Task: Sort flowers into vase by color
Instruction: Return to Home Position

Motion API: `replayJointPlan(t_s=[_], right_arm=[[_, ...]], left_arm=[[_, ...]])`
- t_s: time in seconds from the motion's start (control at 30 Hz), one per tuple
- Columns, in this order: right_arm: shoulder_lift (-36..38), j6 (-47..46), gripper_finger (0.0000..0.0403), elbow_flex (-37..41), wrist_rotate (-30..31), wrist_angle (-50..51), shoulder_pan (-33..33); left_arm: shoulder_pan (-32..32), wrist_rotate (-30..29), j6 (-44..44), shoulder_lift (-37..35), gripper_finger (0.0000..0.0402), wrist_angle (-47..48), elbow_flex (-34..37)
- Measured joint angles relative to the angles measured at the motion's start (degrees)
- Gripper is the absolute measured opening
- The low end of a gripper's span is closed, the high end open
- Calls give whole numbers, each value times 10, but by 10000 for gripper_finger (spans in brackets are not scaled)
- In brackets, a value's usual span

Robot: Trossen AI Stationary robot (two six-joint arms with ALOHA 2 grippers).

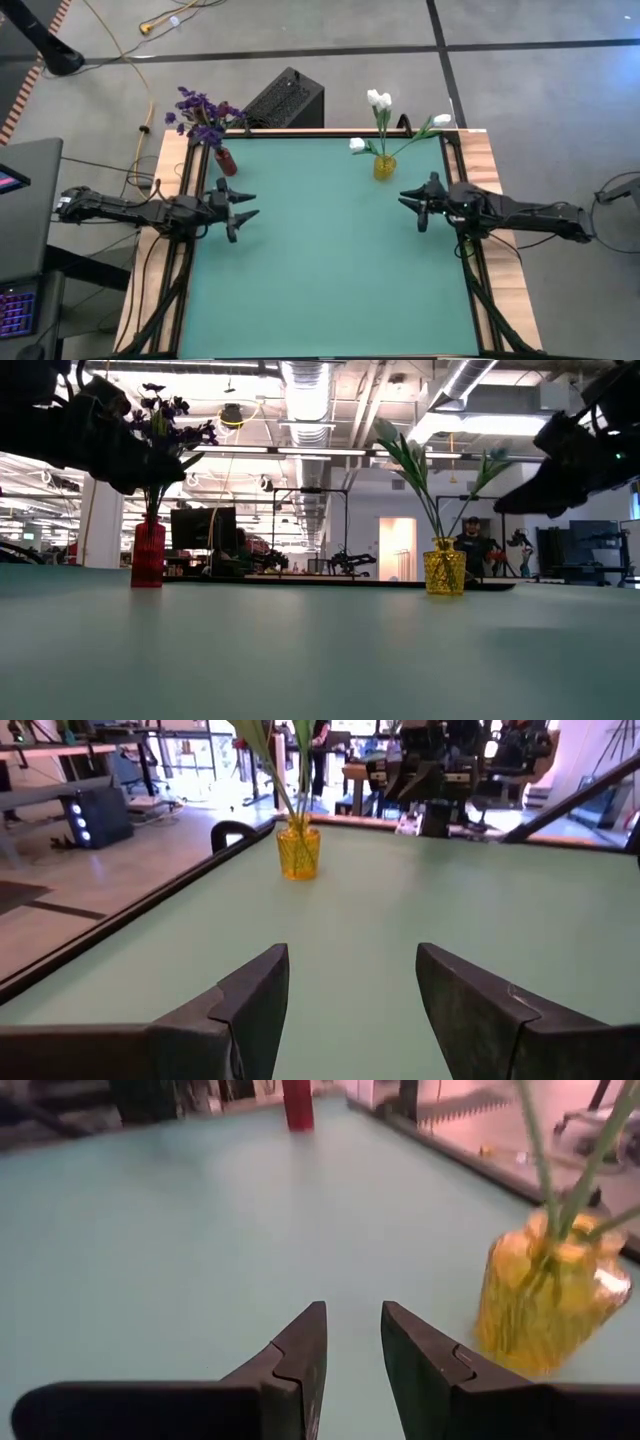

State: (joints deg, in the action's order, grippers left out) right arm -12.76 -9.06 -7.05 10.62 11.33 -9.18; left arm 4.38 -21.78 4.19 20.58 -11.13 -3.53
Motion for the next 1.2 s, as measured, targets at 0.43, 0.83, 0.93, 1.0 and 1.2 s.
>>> replayJointPlan(t_s=[0.43, 0.83, 0.93, 1.0, 1.2], right_arm=[[0, 0, 125, 0, -1, 50, 1], [0, 0, 125, 0, -2, 50, 1], [0, 0, 125, 0, -2, 50, 1], [0, 0, 125, 0, -2, 50, 1], [0, 0, 125, 0, -2, 50, 1]], left_arm=[[0, 0, 1, 0, 208, 125, 0], [-1, 1, 2, -25, 208, 183, -4], [0, 1, 2, -56, 208, 183, -4], [0, 1, 2, -78, 208, 184, -4], [0, 1, 2, -126, 208, 184, -4]])
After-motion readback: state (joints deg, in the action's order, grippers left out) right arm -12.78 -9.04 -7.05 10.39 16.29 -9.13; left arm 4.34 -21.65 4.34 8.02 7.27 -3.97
